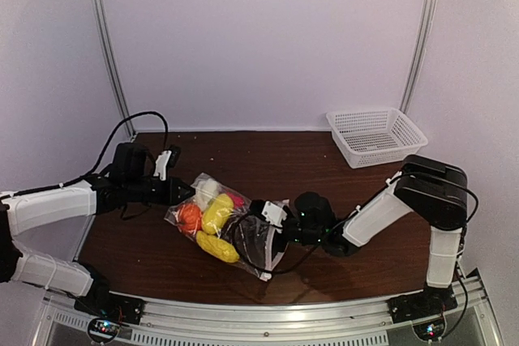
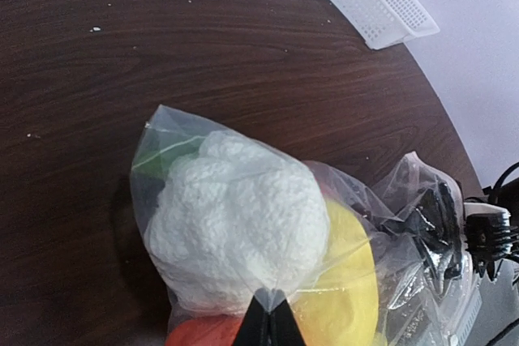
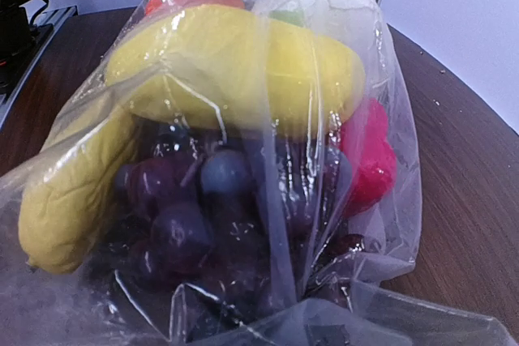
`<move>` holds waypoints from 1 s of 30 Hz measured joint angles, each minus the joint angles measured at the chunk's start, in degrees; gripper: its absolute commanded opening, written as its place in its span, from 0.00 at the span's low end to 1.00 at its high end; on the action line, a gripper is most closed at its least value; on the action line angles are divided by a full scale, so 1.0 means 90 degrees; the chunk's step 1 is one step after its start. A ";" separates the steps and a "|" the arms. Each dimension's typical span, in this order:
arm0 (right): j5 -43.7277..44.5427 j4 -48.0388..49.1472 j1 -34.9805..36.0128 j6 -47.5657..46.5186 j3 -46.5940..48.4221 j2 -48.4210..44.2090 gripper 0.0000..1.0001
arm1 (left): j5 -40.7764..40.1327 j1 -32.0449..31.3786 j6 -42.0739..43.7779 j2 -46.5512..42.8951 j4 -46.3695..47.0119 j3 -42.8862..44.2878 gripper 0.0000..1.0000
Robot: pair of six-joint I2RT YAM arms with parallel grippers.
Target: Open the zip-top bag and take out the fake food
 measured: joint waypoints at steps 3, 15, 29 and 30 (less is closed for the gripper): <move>-0.0005 -0.0041 0.0000 0.0044 -0.0148 -0.0248 0.02 | -0.0112 0.0070 -0.0117 -0.0039 -0.0002 -0.0100 0.00; -0.0068 -0.0440 0.0007 0.0236 -0.0631 -0.0920 0.36 | -0.0134 0.0253 -0.0442 0.0000 0.0012 -0.0240 0.00; -0.0129 -0.0954 0.0036 0.0525 -0.0585 -0.0653 0.63 | -0.0199 0.0537 -0.0510 0.0070 0.0593 -0.0420 0.00; -0.0126 -0.0906 0.0039 0.0534 -0.0544 -0.0646 0.64 | -0.0197 0.0537 -0.0510 0.0068 0.0612 -0.0427 0.00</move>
